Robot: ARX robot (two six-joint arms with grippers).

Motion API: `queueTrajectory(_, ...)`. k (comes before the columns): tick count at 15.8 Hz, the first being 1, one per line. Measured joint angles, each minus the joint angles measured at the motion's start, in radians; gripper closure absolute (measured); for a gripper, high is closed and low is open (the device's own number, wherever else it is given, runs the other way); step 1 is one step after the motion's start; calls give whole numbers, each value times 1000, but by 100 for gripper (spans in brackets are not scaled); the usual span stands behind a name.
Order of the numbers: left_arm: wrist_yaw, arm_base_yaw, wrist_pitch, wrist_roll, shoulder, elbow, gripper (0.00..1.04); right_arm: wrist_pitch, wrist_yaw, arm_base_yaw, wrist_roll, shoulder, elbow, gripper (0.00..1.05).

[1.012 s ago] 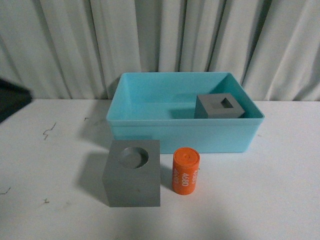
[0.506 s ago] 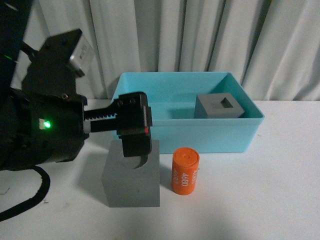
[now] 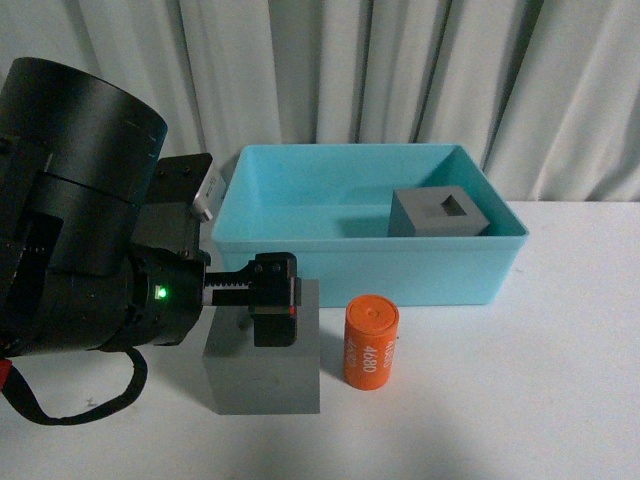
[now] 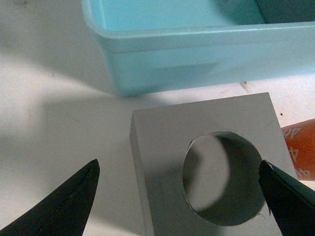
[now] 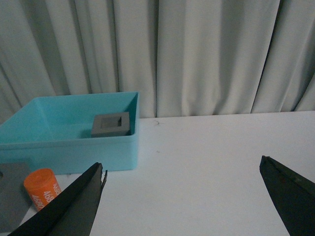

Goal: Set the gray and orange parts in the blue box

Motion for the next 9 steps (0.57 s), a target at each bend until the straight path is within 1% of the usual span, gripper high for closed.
queueTrajectory(9, 6, 0, 5, 14, 57, 21, 7, 0, 0, 0, 0, 0, 0, 6)
